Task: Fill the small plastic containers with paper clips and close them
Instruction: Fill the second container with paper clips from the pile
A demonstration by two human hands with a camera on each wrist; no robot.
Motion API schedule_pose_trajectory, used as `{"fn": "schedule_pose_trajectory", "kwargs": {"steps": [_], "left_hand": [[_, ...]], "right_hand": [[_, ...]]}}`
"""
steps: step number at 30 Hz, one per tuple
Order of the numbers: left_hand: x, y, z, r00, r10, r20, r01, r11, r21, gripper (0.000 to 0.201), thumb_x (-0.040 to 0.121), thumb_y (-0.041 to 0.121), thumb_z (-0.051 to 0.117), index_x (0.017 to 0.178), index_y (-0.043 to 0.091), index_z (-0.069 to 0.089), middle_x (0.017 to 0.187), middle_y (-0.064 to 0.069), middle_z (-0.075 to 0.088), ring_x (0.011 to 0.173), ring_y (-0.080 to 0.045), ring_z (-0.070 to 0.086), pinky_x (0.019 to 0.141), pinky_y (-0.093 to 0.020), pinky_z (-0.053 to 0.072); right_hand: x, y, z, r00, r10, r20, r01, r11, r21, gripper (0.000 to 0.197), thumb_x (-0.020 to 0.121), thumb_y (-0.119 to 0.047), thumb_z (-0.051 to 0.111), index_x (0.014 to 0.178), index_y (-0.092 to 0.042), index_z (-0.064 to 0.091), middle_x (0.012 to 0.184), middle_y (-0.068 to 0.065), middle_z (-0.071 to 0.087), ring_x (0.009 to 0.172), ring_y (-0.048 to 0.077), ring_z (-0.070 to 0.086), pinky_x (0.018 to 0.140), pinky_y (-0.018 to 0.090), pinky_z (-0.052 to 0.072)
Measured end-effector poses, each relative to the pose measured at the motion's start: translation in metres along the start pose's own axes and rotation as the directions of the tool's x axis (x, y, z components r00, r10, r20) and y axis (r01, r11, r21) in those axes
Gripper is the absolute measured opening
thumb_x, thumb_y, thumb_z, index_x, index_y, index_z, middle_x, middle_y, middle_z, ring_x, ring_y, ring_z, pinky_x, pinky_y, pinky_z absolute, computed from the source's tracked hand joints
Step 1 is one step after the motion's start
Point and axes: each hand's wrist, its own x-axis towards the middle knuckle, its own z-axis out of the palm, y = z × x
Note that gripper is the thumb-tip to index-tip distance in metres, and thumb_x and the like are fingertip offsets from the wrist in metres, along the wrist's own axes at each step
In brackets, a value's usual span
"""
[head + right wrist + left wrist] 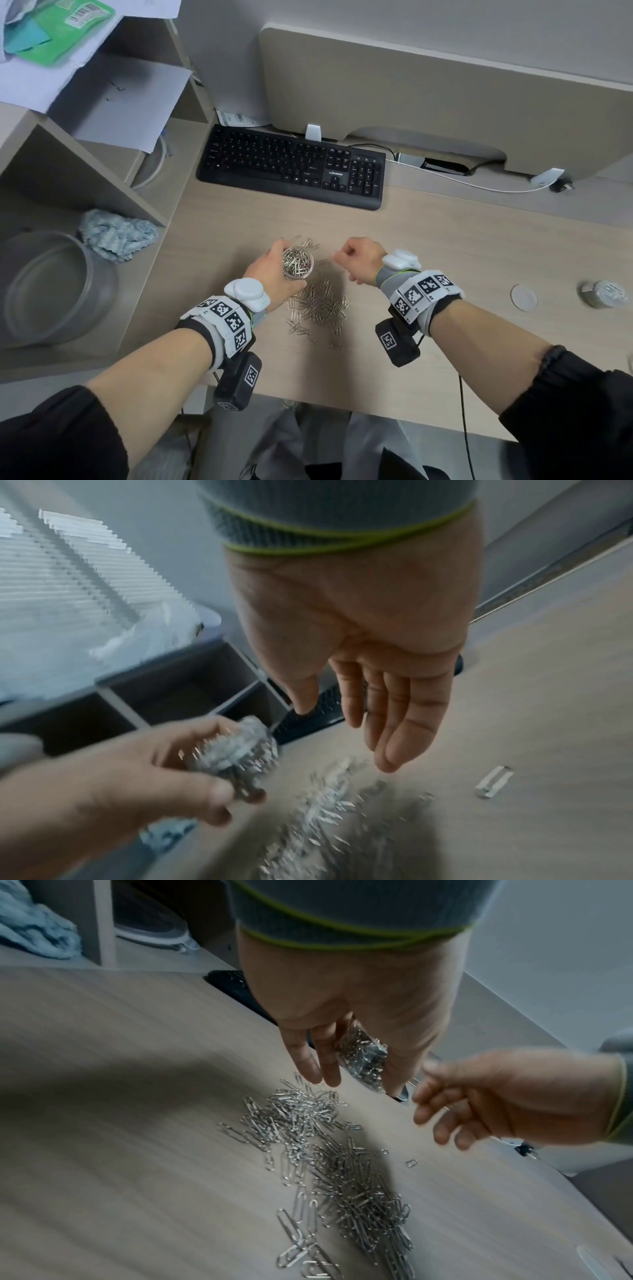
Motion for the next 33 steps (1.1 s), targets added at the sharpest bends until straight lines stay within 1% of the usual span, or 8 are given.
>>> {"fn": "schedule_pose_trajectory", "kwargs": {"steps": [4,9,17,21,23,25,29,33], "left_hand": [[-0.002,-0.017,-0.006,0.998,-0.05,-0.023,0.05,0.999,0.0,0.069,0.072,0.044,0.081,0.123,0.022,0.041,0.11,-0.001,0.066,0.097,-0.026,0.064,0.083,-0.04,0.053],[-0.007,-0.029,-0.007,0.997,-0.077,-0.013,0.077,0.997,-0.007,0.065,0.073,0.041,0.079,0.123,0.023,0.041,0.11,0.0,0.066,0.097,-0.027,0.064,0.083,-0.039,0.053],[-0.008,-0.042,-0.003,0.997,-0.079,-0.005,0.079,0.997,-0.007,0.067,0.072,0.041,0.078,0.126,0.027,0.041,0.116,0.002,0.066,0.102,-0.025,0.063,0.087,-0.039,0.052],[-0.006,-0.042,-0.003,0.998,-0.068,0.01,0.068,0.998,0.004,0.065,0.072,0.04,0.078,0.124,0.029,0.041,0.112,0.002,0.066,0.098,-0.025,0.064,0.085,-0.039,0.052],[-0.005,-0.04,-0.002,0.998,-0.059,0.02,0.059,0.998,0.018,0.066,0.072,0.04,0.078,0.125,0.026,0.041,0.111,0.0,0.066,0.097,-0.026,0.064,0.084,-0.04,0.052],[-0.005,-0.037,-0.001,0.998,-0.056,0.034,0.055,0.998,0.038,0.067,0.072,0.04,0.077,0.126,0.025,0.041,0.108,-0.001,0.066,0.095,-0.028,0.064,0.083,-0.04,0.053],[-0.005,-0.028,0.003,0.997,-0.038,0.069,0.033,0.997,0.065,0.069,0.072,0.041,0.078,0.128,0.025,0.04,0.109,-0.003,0.066,0.095,-0.028,0.064,0.082,-0.041,0.053],[-0.002,-0.014,0.007,0.995,-0.033,0.093,0.025,0.996,0.087,0.071,0.074,0.039,0.078,0.131,0.02,0.038,0.112,-0.005,0.065,0.095,-0.03,0.063,0.081,-0.039,0.051]], "right_hand": [[0.002,0.017,0.028,0.994,0.019,0.112,0.033,0.894,-0.447,0.052,0.078,-0.062,0.063,0.108,-0.021,0.052,0.107,0.006,0.061,0.091,0.028,0.061,0.081,0.042,0.054],[-0.012,0.017,0.053,0.969,-0.045,0.242,0.189,0.766,-0.615,0.087,0.073,-0.061,0.07,0.14,-0.021,0.03,0.126,0.01,0.039,0.09,0.031,0.062,0.074,0.042,0.057],[-0.014,-0.009,0.079,0.972,-0.039,0.234,0.179,0.765,-0.618,0.048,0.09,-0.002,0.055,0.135,-0.007,0.037,0.126,0.017,0.043,0.093,0.035,0.063,0.07,0.037,0.05],[-0.009,-0.002,0.068,0.97,-0.036,0.24,0.173,0.794,-0.583,0.046,0.089,0.004,0.052,0.134,-0.003,0.044,0.122,0.017,0.051,0.096,0.032,0.064,0.077,0.034,0.054],[-0.007,0.0,0.059,0.974,0.023,0.224,0.095,0.861,-0.5,0.038,0.093,0.0,0.052,0.131,-0.001,0.051,0.125,0.017,0.057,0.099,0.03,0.063,0.077,0.023,0.054],[-0.007,-0.001,0.049,0.972,0.095,0.215,-0.024,0.95,-0.311,0.029,0.095,0.001,0.048,0.122,0.004,0.058,0.12,0.021,0.063,0.093,0.029,0.064,0.061,0.006,0.047],[-0.013,-0.003,0.029,0.982,0.149,0.117,-0.167,0.973,0.162,0.014,0.089,0.007,0.051,0.092,-0.004,0.061,0.063,0.014,0.068,0.049,0.024,0.065,0.061,0.039,0.06],[-0.02,-0.026,0.002,0.993,0.039,0.108,-0.084,0.885,0.458,0.016,0.084,0.017,0.054,0.083,0.001,0.056,0.06,0.017,0.055,0.044,0.025,0.055,0.04,0.028,0.049]]}}
